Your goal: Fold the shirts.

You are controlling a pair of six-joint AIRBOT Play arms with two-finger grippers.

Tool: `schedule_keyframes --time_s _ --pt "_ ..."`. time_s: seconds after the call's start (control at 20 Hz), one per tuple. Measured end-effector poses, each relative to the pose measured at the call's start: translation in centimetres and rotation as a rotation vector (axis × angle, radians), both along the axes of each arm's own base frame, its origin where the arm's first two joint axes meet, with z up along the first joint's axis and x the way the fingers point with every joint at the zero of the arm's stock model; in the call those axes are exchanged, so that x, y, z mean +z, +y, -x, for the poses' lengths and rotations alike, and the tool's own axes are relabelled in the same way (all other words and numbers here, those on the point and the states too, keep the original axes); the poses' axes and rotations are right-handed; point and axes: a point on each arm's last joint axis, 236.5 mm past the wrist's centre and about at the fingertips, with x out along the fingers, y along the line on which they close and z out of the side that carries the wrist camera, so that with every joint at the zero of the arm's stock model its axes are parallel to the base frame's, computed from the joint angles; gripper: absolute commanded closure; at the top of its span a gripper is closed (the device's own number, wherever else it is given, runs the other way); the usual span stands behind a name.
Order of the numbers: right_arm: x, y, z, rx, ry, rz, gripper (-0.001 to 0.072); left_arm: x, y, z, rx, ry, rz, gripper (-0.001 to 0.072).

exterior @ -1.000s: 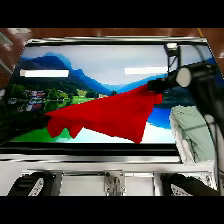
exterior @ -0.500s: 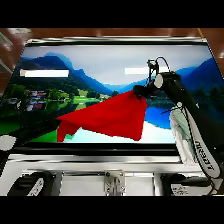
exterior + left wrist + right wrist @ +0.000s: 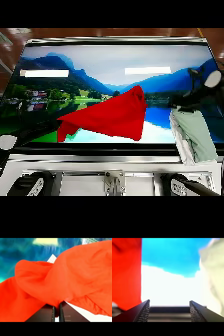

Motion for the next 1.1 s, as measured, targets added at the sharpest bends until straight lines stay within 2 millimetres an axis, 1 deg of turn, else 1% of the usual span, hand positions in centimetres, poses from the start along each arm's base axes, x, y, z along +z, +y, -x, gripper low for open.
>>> schedule_keyframes --time_s 0.05,0.1,0.15,0.2,0.3,0.45,0.55,0.65,0.8,1.1 --pt "-1.4 0.3 2.0 -0.024 0.055 -0.051 0.007 0.0 0.0 0.1 -0.002 0.003 0.0 0.0656" --pt "-2.7 1.1 3.6 -0.042 0.099 -0.107 0.007 0.0 0.0 0.1 -0.003 0.003 0.001 0.0656" --pt "-4.1 2.3 5.1 -0.059 0.142 -0.17 0.007 -0.1 -0.1 0.1 -0.003 0.005 0.001 0.0656" --pt "-5.1 3.4 5.9 -0.072 0.164 -0.223 0.007 -0.1 -0.1 0.2 -0.006 0.008 0.001 0.0656" --pt "-7.1 5.8 6.9 -0.099 0.186 -0.302 0.0071 -0.1 -0.1 0.2 -0.006 0.009 0.002 0.0656" --pt "-8.8 9.2 8.1 -0.07 0.232 -0.36 0.0071 -0.1 -0.1 0.2 -0.007 0.009 0.003 0.0657" --pt "-9.7 11.0 8.9 -0.027 0.261 -0.366 0.0071 -0.1 -0.2 0.2 -0.007 0.009 0.003 0.0656" --pt "-10.5 12.3 9.3 -0.007 0.279 -0.374 0.0071 -0.1 -0.2 0.2 -0.007 0.009 0.003 0.0657" --pt "-10.5 14.3 9.2 -0.017 0.289 -0.427 0.0073 -0.1 -0.2 0.2 -0.007 0.01 0.003 0.0656" --pt "-10.9 15.2 9.1 -0.054 0.302 -0.431 0.0074 0.1 0.0 -0.1 -0.004 -0.006 -0.004 0.0656"
